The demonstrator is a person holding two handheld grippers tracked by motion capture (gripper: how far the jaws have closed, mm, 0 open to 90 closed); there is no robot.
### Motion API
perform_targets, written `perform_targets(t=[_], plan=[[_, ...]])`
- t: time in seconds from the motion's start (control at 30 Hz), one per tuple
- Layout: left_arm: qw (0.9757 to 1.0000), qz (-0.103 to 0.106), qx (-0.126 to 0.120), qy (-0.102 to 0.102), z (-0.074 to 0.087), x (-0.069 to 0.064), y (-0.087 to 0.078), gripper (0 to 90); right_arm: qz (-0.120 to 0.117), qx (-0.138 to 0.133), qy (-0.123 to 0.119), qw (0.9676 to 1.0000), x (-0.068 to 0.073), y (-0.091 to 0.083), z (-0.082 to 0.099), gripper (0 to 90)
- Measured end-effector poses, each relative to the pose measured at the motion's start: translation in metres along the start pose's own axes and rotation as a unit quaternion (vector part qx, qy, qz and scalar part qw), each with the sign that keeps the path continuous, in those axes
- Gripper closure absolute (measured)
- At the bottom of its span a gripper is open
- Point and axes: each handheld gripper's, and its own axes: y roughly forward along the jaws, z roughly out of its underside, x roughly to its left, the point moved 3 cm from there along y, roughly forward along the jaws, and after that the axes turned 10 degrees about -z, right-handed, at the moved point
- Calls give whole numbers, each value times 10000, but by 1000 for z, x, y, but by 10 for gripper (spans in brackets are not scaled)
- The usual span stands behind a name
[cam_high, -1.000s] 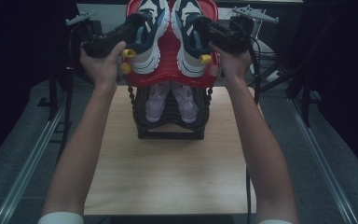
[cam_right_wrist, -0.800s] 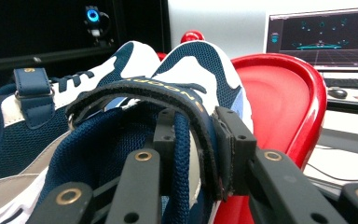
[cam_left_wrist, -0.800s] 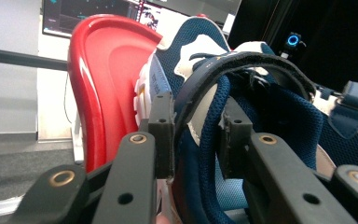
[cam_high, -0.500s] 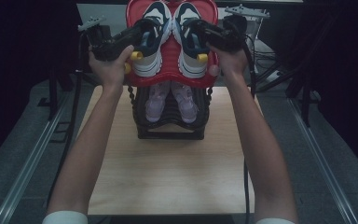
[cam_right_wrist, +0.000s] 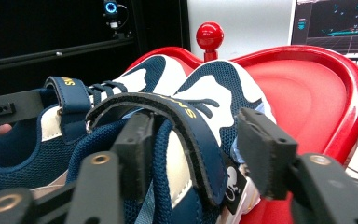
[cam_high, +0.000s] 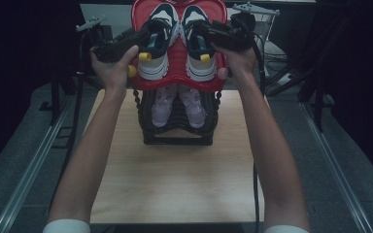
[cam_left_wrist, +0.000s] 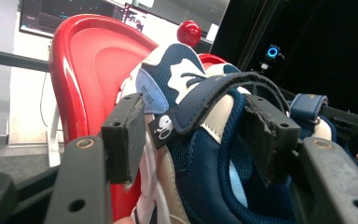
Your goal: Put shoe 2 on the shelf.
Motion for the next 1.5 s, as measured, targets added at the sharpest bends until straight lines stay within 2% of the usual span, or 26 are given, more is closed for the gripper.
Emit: perform_targets(t=[0.37,0.5,0.7,1.03,1.17,1.5], plan=[[9999,18,-113,-48,-8,4,-11,395,29,41,134,9999,0,-2,-4,278],[9999,68,-132,-62,-9,5,-14,394,-83,-4,247,9997,0,-5,-6,243],[9999,85,-102,-91,-9,9,-20,396,-202,-114,272,9994,2,-13,-6,246],[9996,140,-34,-224,-4,19,-32,402,-471,-203,248,9984,3,-24,6,310],[9995,193,-14,-233,-1,20,-37,405,-501,-325,221,9980,4,-33,11,318],[9996,215,56,-184,11,24,-50,408,-508,-719,377,9954,-3,-68,27,322]])
